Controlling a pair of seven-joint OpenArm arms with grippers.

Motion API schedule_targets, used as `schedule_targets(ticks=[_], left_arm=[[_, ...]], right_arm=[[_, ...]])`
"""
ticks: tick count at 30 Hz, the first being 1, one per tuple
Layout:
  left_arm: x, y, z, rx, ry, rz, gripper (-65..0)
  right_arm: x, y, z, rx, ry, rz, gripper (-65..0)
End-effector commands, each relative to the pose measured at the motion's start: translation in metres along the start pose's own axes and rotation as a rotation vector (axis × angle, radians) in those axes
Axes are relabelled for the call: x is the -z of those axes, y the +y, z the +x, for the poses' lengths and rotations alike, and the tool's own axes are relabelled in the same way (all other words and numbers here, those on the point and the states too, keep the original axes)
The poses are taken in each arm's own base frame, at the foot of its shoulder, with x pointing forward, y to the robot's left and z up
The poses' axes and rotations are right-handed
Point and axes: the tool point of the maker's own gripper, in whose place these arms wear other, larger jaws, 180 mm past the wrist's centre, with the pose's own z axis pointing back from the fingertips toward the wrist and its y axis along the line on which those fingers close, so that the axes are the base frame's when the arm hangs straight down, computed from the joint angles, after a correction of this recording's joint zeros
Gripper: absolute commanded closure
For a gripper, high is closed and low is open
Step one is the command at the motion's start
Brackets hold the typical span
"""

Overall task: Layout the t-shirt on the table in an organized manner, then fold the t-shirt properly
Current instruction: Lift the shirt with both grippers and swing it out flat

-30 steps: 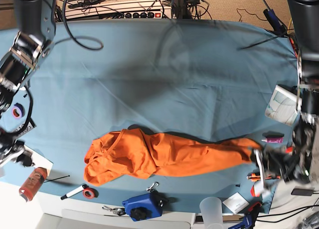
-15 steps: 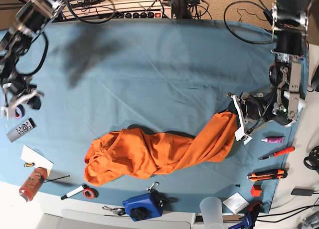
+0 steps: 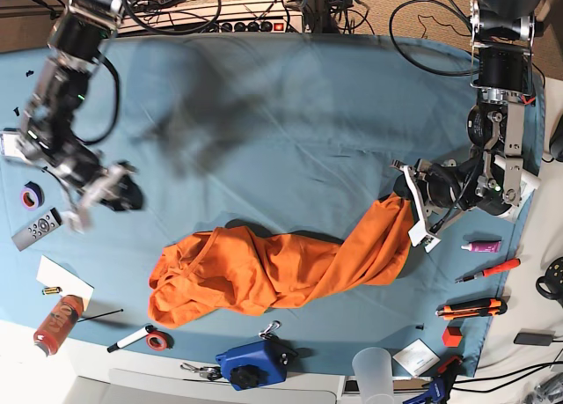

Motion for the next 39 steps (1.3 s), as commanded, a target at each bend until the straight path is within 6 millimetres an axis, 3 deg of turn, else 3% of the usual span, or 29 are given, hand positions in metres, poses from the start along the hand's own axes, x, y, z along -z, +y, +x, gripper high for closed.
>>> schedule_targets(ticks=[1, 6, 9, 13, 20, 24, 36, 38, 39], left_arm=[[-0.010, 0.004, 0.018, 0.018, -0.053, 0.014, 0.0], [-0.010, 0.005, 0.018, 0.018, -0.052, 0.014, 0.0], [-0.010, 0.004, 0.018, 0.018, -0.052, 0.014, 0.0], [-0.010, 0.004, 0.018, 0.019, -0.052, 0.013, 0.0], [-0.010, 0.004, 0.018, 0.022, -0.053, 0.013, 0.0], [-0.010, 0.004, 0.020, 0.022, -0.062, 0.012, 0.0], [-0.010, 0.004, 0.022, 0.022, -0.074, 0.013, 0.0], [-0.010, 0.004, 0.022, 0.022, -0.073, 0.013, 0.0], [-0.010, 0.004, 0.022, 0.022, -0.073, 0.013, 0.0]], right_arm=[[0.004, 0.007, 0.027, -0.038, -0.071, 0.003, -22.9], [0.040, 0.056, 0.060, -0.100, -0.168, 0.064, -22.9], [0.057, 0.069, 0.071, -0.086, -0.181, 0.031, -23.0], [0.074, 0.065, 0.074, -0.027, -0.183, -0.058, -23.0], [0.102, 0.062, 0.047, 0.060, -0.117, -0.024, -23.0], [0.105, 0.066, 0.043, 0.064, -0.110, -0.001, -23.0], [0.119, 0.089, 0.055, 0.006, -0.166, -0.009, -22.9], [0.119, 0.090, 0.057, 0.015, -0.174, -0.010, -19.9], [0.120, 0.092, 0.057, 0.015, -0.174, -0.008, -15.0]])
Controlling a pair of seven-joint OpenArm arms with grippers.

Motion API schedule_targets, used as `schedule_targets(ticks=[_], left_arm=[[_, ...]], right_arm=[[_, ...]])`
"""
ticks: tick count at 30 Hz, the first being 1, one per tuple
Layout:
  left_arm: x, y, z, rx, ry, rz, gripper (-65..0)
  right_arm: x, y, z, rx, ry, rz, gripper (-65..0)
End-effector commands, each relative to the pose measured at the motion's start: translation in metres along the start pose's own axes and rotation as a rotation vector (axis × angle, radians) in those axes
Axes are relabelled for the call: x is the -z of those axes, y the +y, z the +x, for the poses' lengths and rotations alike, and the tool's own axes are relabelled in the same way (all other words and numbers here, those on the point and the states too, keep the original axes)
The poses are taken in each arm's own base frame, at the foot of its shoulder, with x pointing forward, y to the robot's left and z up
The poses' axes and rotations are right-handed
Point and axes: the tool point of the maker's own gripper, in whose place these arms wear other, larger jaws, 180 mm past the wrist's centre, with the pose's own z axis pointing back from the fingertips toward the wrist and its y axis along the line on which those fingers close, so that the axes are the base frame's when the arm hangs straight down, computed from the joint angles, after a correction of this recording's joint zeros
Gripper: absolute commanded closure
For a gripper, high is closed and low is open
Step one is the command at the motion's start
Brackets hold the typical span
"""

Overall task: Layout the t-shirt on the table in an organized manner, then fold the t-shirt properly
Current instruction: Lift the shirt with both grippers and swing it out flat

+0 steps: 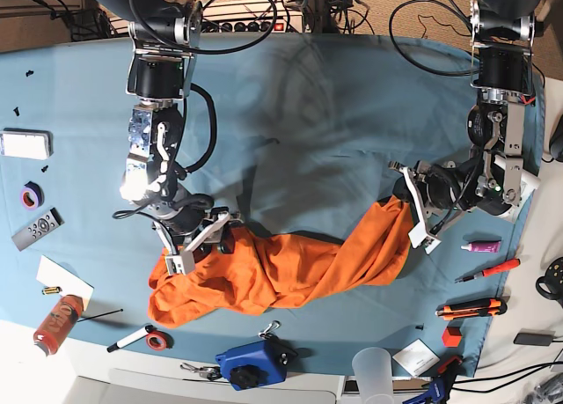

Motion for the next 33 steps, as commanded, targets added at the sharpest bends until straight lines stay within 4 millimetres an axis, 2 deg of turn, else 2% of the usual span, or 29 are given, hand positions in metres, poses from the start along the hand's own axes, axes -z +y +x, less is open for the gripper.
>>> schedule_targets(ticks=[1, 2, 4, 6, 9, 12, 14, 18, 22, 25, 28, 33], left_arm=[[-0.010, 0.004, 0.018, 0.021, -0.051, 0.012, 0.0], [-0.010, 0.004, 0.018, 0.021, -0.051, 0.012, 0.0], [-0.010, 0.004, 0.018, 0.021, -0.052, 0.012, 0.0], [-0.010, 0.004, 0.018, 0.021, -0.052, 0.013, 0.0], [-0.010, 0.004, 0.018, 0.021, -0.053, 0.013, 0.0], [-0.010, 0.005, 0.020, 0.022, -0.055, 0.014, 0.0], [-0.012, 0.005, 0.024, 0.026, -0.062, 0.017, 0.0], [-0.019, 0.006, 0.039, 0.049, -0.098, 0.030, 0.0], [-0.035, 0.015, 0.077, 0.092, -0.179, 0.083, 0.0], [-0.049, 0.022, 0.103, 0.111, -0.223, 0.128, 0.0], [-0.060, 0.030, 0.120, 0.108, -0.256, 0.176, 0.0], [-0.086, 0.038, 0.158, 0.143, -0.350, 0.239, 0.0]], right_arm=[[-0.001, 0.004, 0.027, -0.011, -0.072, 0.013, -8.6], [0.000, 0.005, 0.025, -0.008, -0.061, 0.016, -1.6], [0.000, 0.006, 0.025, -0.011, -0.044, 0.016, 0.0], [-0.001, 0.005, 0.034, -0.026, -0.042, 0.011, 0.0], [-0.014, 0.002, 0.075, -0.056, -0.132, -0.008, 0.0], [-0.043, 0.001, 0.130, -0.078, -0.253, -0.020, 0.0], [-0.063, -0.001, 0.160, -0.084, -0.312, -0.030, 0.0], [-0.095, -0.011, 0.197, -0.078, -0.441, -0.023, 0.0], [-0.115, -0.030, 0.214, -0.052, -0.509, -0.036, 0.0], [-0.118, -0.044, 0.208, -0.063, -0.471, -0.067, 0.0], [-0.124, -0.053, 0.204, -0.072, -0.462, -0.077, 0.0], [-0.142, -0.071, 0.217, -0.127, -0.488, -0.120, 0.0]])
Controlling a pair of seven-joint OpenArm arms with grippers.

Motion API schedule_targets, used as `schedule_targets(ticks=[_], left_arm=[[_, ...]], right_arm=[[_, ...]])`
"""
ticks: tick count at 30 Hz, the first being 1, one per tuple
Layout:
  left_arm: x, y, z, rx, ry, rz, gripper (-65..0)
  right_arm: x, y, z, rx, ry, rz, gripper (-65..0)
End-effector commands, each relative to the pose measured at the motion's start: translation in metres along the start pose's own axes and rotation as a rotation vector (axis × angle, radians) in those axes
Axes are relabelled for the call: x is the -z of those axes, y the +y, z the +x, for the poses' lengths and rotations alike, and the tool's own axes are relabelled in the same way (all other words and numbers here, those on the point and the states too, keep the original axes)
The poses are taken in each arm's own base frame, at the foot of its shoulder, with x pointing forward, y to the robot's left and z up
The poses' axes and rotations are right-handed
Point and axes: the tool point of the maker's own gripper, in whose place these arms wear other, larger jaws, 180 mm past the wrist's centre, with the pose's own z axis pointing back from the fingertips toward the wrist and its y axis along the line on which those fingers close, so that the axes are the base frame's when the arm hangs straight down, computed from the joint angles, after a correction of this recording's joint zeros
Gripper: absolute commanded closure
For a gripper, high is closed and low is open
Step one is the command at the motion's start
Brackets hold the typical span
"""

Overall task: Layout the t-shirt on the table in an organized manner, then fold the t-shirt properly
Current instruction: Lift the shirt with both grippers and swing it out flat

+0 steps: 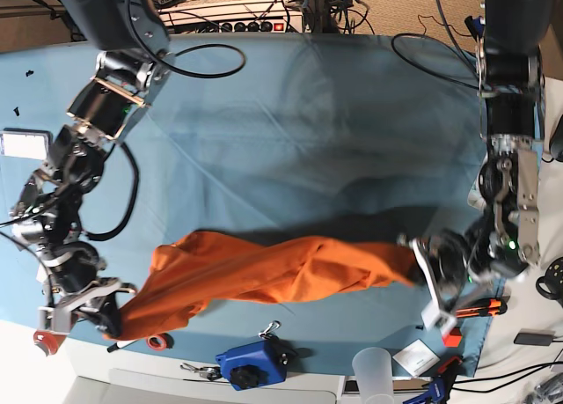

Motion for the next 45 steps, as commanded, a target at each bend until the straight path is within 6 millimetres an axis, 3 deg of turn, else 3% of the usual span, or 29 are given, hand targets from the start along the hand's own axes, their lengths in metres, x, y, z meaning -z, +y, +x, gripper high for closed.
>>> schedule_targets(ticks=[1, 6, 13, 18, 23, 25, 30, 35, 40, 45], left_arm=[[-0.014, 0.013, 0.036, 0.027, -0.099, 0.043, 0.0], [-0.032, 0.038, 0.095, 0.057, -0.244, 0.124, 0.0], [-0.026, 0.082, 0.149, -0.107, -0.358, 0.088, 0.0], [-0.047, 0.104, 0.199, -0.118, -0.428, 0.079, 0.0], [-0.088, 0.117, 0.249, -0.122, -0.451, 0.098, 0.0], [-0.086, 0.114, 0.242, -0.136, -0.408, 0.073, 0.0], [-0.080, 0.096, 0.228, -0.161, -0.315, -0.028, 0.0], [-0.076, 0.084, 0.212, -0.141, -0.219, -0.084, 0.0], [-0.020, 0.061, 0.124, -0.246, -0.052, -0.214, 0.0], [0.016, 0.038, 0.033, -0.333, 0.091, -0.306, 0.0]], right_arm=[[-0.004, -0.004, 0.039, -0.029, -0.112, -0.002, 0.0], [0.007, -0.039, 0.067, -0.021, -0.138, -0.077, 0.0], [0.052, -0.070, 0.095, 0.154, -0.159, -0.040, 0.0], [0.070, -0.069, 0.152, 0.239, -0.230, 0.015, 0.0], [0.055, -0.057, 0.224, 0.206, -0.358, 0.068, 0.0], [0.049, -0.049, 0.243, 0.213, -0.384, 0.108, 0.0], [0.053, -0.026, 0.221, 0.193, -0.247, 0.222, 0.0], [0.059, -0.028, 0.149, 0.227, -0.037, 0.247, 0.0], [0.060, -0.029, 0.078, 0.257, 0.122, 0.253, 0.0], [0.043, -0.032, 0.015, 0.211, 0.258, 0.207, 0.0]])
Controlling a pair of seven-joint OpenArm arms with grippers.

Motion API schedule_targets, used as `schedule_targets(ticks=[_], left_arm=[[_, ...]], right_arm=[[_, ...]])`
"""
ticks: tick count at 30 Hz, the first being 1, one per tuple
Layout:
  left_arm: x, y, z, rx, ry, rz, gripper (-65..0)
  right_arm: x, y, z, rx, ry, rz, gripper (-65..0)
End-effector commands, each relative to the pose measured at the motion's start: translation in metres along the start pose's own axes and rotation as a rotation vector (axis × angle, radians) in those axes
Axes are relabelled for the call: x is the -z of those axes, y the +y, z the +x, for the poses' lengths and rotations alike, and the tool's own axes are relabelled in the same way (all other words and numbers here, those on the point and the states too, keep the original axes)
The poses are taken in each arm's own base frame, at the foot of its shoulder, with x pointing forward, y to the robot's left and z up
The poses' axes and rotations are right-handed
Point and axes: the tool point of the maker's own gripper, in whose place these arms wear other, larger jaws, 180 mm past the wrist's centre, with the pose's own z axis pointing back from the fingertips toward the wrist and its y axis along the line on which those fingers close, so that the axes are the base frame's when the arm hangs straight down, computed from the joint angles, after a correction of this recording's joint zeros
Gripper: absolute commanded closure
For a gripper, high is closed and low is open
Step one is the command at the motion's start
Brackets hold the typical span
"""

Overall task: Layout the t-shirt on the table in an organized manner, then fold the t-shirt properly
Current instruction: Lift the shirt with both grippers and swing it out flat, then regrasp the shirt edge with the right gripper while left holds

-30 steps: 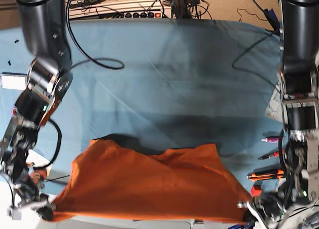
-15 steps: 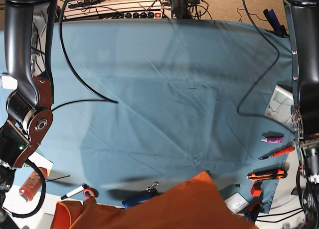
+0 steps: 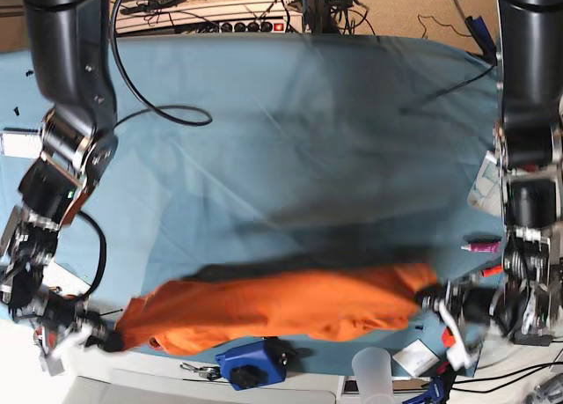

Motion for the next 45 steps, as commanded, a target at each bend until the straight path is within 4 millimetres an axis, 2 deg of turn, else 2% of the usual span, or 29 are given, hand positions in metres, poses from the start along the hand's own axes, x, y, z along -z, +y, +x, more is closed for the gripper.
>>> schedule_targets(ticks=[1, 3, 5, 13, 17, 22, 26, 29, 31, 34, 36, 42, 45], left_arm=[[-0.012, -0.009, 0.020, 0.018, -0.071, -0.035, 0.0], [0.000, -0.008, -0.006, -0.001, -0.031, -0.069, 0.0], [0.007, -0.008, -0.022, -0.021, -0.023, -0.091, 0.0], [0.003, 0.001, -0.061, -0.071, -0.063, -0.093, 0.0], [-0.001, 0.000, -0.082, -0.056, -0.078, -0.077, 0.0], [0.001, -0.007, -0.120, -0.002, -0.046, -0.032, 0.0], [-0.002, -0.008, -0.145, 0.078, -0.015, 0.064, 0.0], [-0.007, -0.010, -0.161, 0.137, 0.003, 0.132, 0.0], [-0.010, -0.012, -0.172, 0.159, 0.005, 0.172, 0.0], [-0.013, -0.014, -0.192, 0.167, 0.023, 0.219, 0.0], [-0.014, -0.018, -0.207, 0.160, 0.036, 0.231, 0.0], [-0.010, -0.026, -0.256, 0.120, 0.091, 0.211, 0.0], [-0.009, -0.025, -0.270, 0.110, 0.109, 0.220, 0.0]], right_arm=[[-0.013, 0.001, 0.020, -0.029, -0.068, -0.008, 0.0], [-0.017, -0.004, -0.004, -0.042, -0.044, -0.048, 0.0], [-0.024, -0.007, -0.027, -0.059, -0.019, -0.086, 0.0], [-0.053, -0.013, -0.124, -0.081, 0.094, -0.156, 0.0], [-0.075, -0.024, -0.156, 0.012, 0.082, -0.153, 0.0], [-0.100, -0.037, -0.193, 0.056, 0.125, -0.165, 0.0], [-0.117, -0.046, -0.204, 0.069, 0.109, -0.185, 0.0], [-0.132, -0.054, -0.192, 0.108, 0.018, -0.200, 0.0], [-0.138, -0.053, -0.184, 0.123, -0.031, -0.176, 0.0], [-0.144, -0.050, -0.183, 0.115, -0.041, -0.151, 0.0], [-0.146, -0.048, -0.193, 0.128, -0.026, -0.142, 0.0], [-0.159, -0.048, -0.243, 0.178, 0.085, -0.162, 0.0], [-0.163, -0.048, -0.256, 0.189, 0.115, -0.170, 0.0]])
